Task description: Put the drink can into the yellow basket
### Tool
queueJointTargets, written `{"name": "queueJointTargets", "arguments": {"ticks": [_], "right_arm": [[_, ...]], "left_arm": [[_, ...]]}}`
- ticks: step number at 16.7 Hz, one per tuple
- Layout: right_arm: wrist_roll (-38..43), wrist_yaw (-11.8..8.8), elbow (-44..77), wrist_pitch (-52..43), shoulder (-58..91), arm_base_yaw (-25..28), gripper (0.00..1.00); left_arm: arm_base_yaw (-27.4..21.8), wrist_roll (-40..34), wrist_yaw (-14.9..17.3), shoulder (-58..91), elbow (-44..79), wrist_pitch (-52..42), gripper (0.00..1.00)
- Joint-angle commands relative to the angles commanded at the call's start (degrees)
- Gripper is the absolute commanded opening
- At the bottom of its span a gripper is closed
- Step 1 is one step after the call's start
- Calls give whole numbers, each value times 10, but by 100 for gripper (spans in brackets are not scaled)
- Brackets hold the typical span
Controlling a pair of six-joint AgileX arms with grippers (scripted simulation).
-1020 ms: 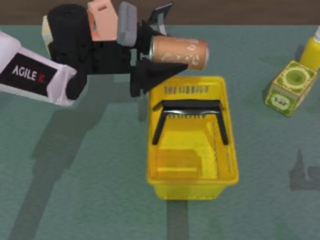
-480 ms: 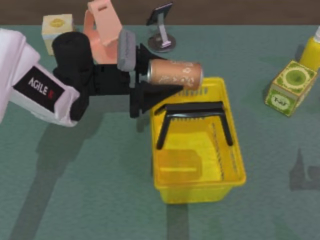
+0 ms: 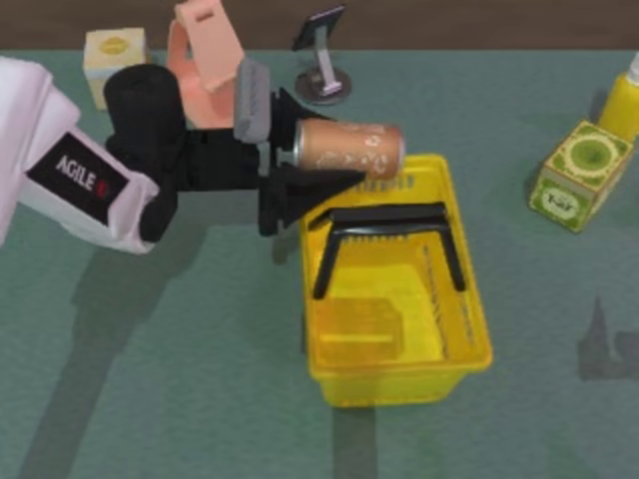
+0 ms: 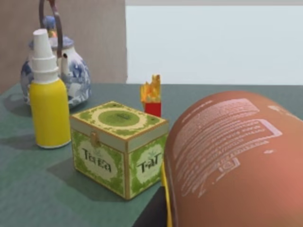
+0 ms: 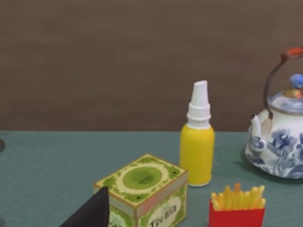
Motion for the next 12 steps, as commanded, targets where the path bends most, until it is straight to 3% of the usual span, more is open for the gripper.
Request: {"name": "queueJointTargets", "arguments": {"ticks": [5,12], "right_arm": [[0,0,0,0,0,0,100],[0,0,0,0,0,0,100]], "left_arm": [[0,0,0,0,0,0,98],[0,0,0,0,0,0,100]]}}
